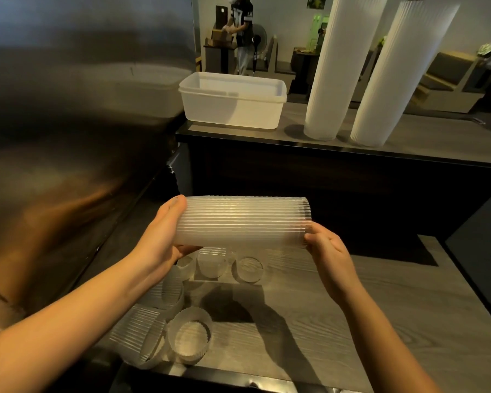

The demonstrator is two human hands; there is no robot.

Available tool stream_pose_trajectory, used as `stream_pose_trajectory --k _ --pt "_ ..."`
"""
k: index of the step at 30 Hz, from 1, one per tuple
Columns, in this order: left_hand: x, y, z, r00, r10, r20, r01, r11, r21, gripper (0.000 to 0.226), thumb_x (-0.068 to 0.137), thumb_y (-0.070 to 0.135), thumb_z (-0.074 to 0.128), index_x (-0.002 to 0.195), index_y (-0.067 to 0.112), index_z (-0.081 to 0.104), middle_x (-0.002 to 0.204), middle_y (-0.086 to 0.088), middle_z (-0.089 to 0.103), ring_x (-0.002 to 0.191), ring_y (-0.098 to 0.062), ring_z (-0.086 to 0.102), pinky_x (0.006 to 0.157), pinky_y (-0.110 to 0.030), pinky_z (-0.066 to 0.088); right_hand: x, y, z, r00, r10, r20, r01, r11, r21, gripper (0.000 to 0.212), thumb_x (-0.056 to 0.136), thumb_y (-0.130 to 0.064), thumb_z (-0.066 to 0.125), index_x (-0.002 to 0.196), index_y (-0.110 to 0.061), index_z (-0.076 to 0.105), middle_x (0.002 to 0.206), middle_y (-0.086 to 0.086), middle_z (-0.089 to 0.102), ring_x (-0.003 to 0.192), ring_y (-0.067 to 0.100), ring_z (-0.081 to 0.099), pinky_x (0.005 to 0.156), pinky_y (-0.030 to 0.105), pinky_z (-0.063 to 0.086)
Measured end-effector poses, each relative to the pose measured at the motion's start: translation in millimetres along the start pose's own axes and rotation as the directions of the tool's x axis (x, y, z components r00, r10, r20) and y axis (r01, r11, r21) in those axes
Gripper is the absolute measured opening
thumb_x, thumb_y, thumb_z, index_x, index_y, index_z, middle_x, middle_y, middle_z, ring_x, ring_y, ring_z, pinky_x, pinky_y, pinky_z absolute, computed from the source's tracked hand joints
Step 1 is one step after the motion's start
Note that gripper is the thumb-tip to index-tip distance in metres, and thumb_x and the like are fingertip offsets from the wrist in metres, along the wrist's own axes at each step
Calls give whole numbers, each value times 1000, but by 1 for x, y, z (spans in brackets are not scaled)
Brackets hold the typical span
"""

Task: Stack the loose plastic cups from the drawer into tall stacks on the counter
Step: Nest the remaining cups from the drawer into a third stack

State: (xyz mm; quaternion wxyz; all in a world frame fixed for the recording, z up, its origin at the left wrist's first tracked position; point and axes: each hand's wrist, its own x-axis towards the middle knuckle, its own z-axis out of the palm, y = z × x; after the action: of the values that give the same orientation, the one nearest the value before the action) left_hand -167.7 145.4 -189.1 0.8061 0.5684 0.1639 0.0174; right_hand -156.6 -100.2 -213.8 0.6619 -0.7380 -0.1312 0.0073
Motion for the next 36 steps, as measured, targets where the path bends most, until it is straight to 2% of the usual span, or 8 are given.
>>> stream_pose_trajectory --k 5,9,11,14,18,27,32,36 --pt "1 0 1 1000 4 -5 -5 1000 -8 37 96 33 44 131 23 45 110 -3 48 100 -21 53 71 -34 51 -4 0 0 995 -80 56 79 997 21 33 85 -30 34 104 -26 61 103 -10 66 102 3 59 86 14 45" --pt "1 1 0 1000 0 -25 -1 1000 -24 40 95 34 45 133 22 43 121 -8 47 108 -24 53 70 -34 51 -1 17 0 924 -120 -362 162 983 89 30 98 -29 29 102 -24 58 103 -9 61 98 0 59 89 18 47" --pt "2 2 -1 999 1 -40 -3 999 -42 40 95 34 45 133 22 42 120 -8 47 108 -24 52 69 -34 51 3 37 0 886 -54 -461 61 998 1 21 97 -18 37 102 -20 57 101 -7 59 99 6 58 86 18 45" --pt "3 1 -1 999 4 -32 -5 999 -40 40 95 35 45 132 22 42 119 -7 48 107 -23 52 71 -35 52 7 81 14 971 58 -231 -136 929 -343 22 92 -12 48 112 -20 55 111 -3 55 108 13 53 79 7 39" --pt "2 0 -1 1000 -1 -16 1 1000 -24 39 95 35 45 132 22 43 118 -7 48 107 -23 52 73 -36 52 7 123 40 990 122 74 -45 762 -646 40 88 -21 56 126 -25 46 130 -4 47 121 11 45 97 19 36" --pt "3 0 1 1000 -16 -19 16 1000 11 38 96 36 44 131 22 43 117 -6 49 107 -24 53 86 -43 51 16 135 51 982 142 124 2 651 -759 18 93 -31 46 105 -27 59 112 -6 52 112 11 42 87 17 30" --pt "4 0 0 1000 -9 -23 10 1000 16 35 96 36 44 129 25 44 118 -5 49 108 -23 52 90 -45 50 11 141 50 986 166 16 -121 780 -614 15 92 -29 47 102 -32 58 108 -9 55 108 9 47 92 25 40" --pt "4 -2 0 1000 0 -26 1 1000 12 30 96 35 43 125 27 44 110 -2 49 101 -20 53 92 -46 49 4 112 40 953 238 -188 -256 964 -77 19 93 -10 46 101 -22 58 95 -7 63 97 12 59 88 27 48"
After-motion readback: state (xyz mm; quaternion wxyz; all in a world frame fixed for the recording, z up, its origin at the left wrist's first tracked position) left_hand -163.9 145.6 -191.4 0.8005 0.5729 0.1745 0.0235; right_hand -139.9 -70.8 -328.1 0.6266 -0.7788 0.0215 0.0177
